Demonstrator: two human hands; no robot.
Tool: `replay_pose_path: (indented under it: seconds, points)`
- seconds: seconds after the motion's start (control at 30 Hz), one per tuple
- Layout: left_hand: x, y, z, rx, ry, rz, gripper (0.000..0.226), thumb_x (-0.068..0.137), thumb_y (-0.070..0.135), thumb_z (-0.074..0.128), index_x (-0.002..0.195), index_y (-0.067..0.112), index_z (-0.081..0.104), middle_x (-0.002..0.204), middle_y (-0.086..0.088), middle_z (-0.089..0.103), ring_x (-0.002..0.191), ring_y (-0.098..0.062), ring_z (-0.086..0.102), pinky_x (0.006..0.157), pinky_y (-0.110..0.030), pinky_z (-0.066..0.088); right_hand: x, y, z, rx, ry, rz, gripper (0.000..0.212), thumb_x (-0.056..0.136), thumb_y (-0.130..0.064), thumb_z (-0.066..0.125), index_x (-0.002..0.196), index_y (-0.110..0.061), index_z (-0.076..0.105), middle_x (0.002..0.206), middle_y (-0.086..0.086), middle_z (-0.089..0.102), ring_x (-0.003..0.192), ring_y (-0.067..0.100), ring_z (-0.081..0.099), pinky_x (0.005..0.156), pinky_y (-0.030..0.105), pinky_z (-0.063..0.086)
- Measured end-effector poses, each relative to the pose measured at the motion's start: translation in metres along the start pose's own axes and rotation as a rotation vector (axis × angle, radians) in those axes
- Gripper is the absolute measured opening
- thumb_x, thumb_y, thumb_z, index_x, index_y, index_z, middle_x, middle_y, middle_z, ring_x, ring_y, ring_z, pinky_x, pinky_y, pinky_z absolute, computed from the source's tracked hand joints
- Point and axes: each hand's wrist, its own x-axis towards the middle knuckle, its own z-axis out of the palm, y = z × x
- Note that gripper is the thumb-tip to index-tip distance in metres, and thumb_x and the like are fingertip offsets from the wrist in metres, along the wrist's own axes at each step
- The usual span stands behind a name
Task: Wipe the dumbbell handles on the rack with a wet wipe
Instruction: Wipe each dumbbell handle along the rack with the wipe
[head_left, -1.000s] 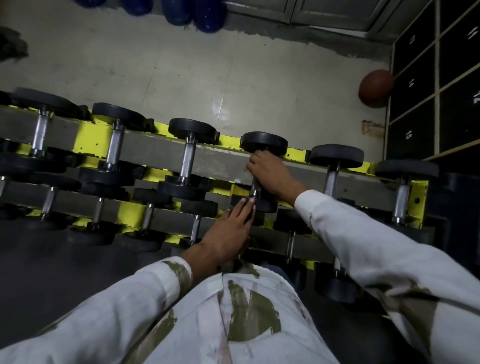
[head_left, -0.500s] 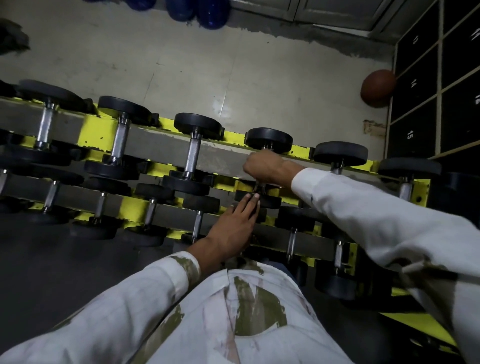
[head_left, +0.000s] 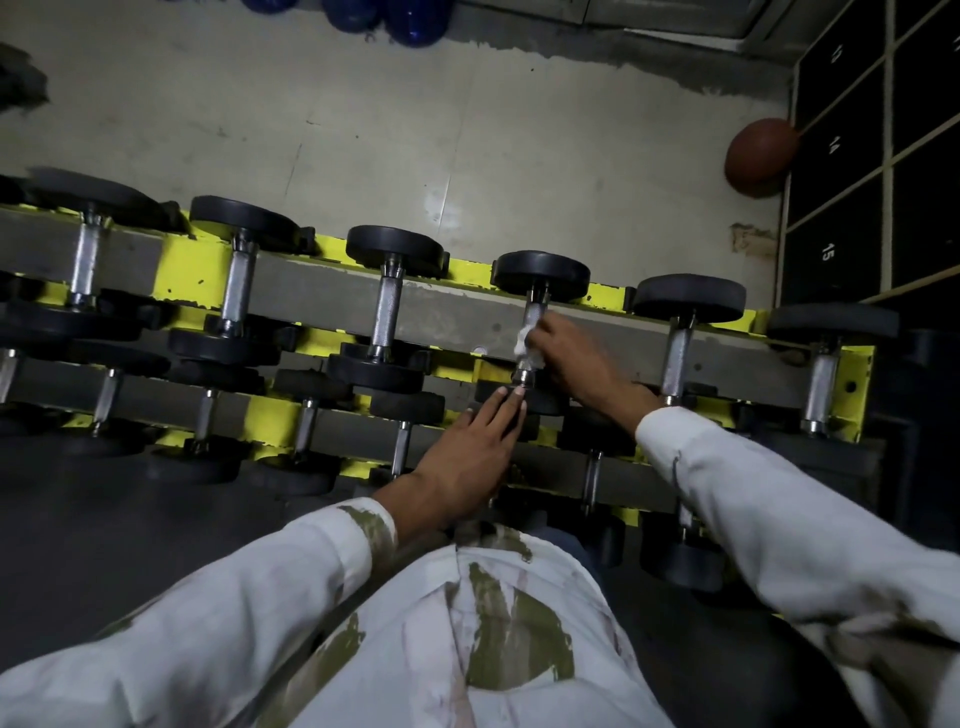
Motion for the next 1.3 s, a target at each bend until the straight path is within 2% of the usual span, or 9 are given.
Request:
replay_pose_path:
  seconds: [0.13, 0.27, 0.4, 0.5, 0.67, 0.87, 1.03, 1.13, 1.3]
  points:
    - [0.000, 0.000, -0.002, 0.008, -0.009, 0.010, 0.088, 0.101, 0.025, 0.053, 0.160, -0.003, -0.006, 0.168, -0.023, -0.017, 0.158, -0.037, -0.008, 0.124, -0.049, 0.025, 0.027, -0.020, 0.004, 0.566, 0.454, 0.666, 0.012, 0.089, -0.007, 0.062, 0.099, -0.012, 0.066, 0.097, 0.001, 0.062, 0.081, 0.016, 0.055, 0.059, 0.014, 0.034]
    - [0.001, -0.003, 0.000, 0.022, -0.005, 0.021, 0.090, 0.100, 0.024, 0.055, 0.160, -0.002, -0.007, 0.169, -0.022, -0.017, 0.157, -0.037, -0.008, 0.123, -0.050, 0.026, 0.055, -0.019, 0.009, 1.095, 0.469, 1.152, 0.014, 0.092, -0.007, 0.059, 0.079, -0.008, 0.065, 0.080, 0.007, 0.065, 0.079, 0.023, 0.059, 0.066, 0.026, 0.041]
    - [0.002, -0.004, 0.001, 0.035, -0.003, 0.032, 0.081, 0.102, 0.018, 0.047, 0.161, -0.002, -0.005, 0.169, -0.021, -0.016, 0.158, -0.036, -0.007, 0.121, -0.051, 0.029, 0.070, -0.003, 0.008, 1.881, 0.318, 1.155, 0.023, 0.102, -0.013, 0.040, 0.102, -0.010, 0.063, 0.104, 0.017, 0.069, 0.089, 0.035, 0.068, 0.089, 0.050, 0.052]
    - [0.002, -0.004, 0.000, 0.039, -0.004, 0.030, 0.078, 0.104, 0.020, 0.044, 0.161, -0.002, -0.006, 0.169, -0.021, -0.016, 0.158, -0.036, -0.008, 0.121, -0.051, 0.028, 0.071, 0.001, 0.010, 2.046, 0.197, 1.059, 0.035, 0.106, -0.029, 0.034, 0.108, -0.011, 0.064, 0.111, 0.015, 0.068, 0.099, 0.033, 0.066, 0.106, 0.054, 0.041]
    - [0.001, -0.007, 0.000, 0.038, -0.008, 0.043, 0.081, 0.104, 0.022, 0.046, 0.161, -0.002, -0.006, 0.169, -0.021, -0.016, 0.158, -0.036, -0.008, 0.122, -0.051, 0.027, 0.034, 0.002, 0.018, 1.794, 0.000, 1.024, 0.027, 0.101, -0.008, 0.039, 0.111, -0.001, 0.062, 0.111, 0.021, 0.066, 0.099, 0.028, 0.066, 0.094, 0.040, 0.053]
    - [0.001, -0.008, 0.004, 0.055, -0.006, 0.054, 0.096, 0.098, 0.026, 0.060, 0.160, -0.003, -0.007, 0.168, -0.024, -0.018, 0.157, -0.039, -0.008, 0.122, -0.051, 0.028, 0.003, -0.011, 0.019, 1.158, -0.171, 0.854, 0.025, 0.095, -0.001, 0.055, 0.083, -0.012, 0.074, 0.072, -0.004, 0.072, 0.061, 0.004, 0.064, 0.055, 0.014, 0.048]
    - [0.001, -0.011, 0.005, 0.046, 0.011, 0.066, 0.093, 0.098, 0.022, 0.058, 0.160, -0.004, -0.006, 0.168, -0.025, -0.016, 0.157, -0.039, -0.006, 0.120, -0.053, 0.030, -0.002, -0.022, 0.032, 0.934, 0.103, 0.998, 0.029, 0.080, 0.001, 0.066, 0.058, -0.018, 0.067, 0.064, -0.002, 0.064, 0.062, 0.014, 0.056, 0.060, 0.024, 0.046]
    - [0.003, -0.009, 0.012, 0.031, 0.039, 0.059, 0.086, 0.100, 0.017, 0.051, 0.160, -0.004, -0.006, 0.168, -0.025, -0.015, 0.157, -0.040, -0.007, 0.119, -0.054, 0.031, -0.003, -0.041, 0.027, 0.815, 0.309, 0.993, 0.012, 0.080, -0.006, 0.072, 0.084, -0.016, 0.076, 0.082, -0.002, 0.073, 0.073, 0.010, 0.066, 0.064, 0.022, 0.050]
    - [0.004, -0.011, 0.016, 0.034, 0.068, 0.071, 0.082, 0.100, 0.014, 0.048, 0.160, -0.005, -0.005, 0.168, -0.026, -0.014, 0.157, -0.040, -0.005, 0.119, -0.052, 0.032, 0.026, -0.045, 0.014, 0.313, 0.422, 0.574, 0.015, 0.092, -0.013, 0.063, 0.107, -0.017, 0.065, 0.106, 0.003, 0.054, 0.092, 0.018, 0.053, 0.067, 0.026, 0.045]
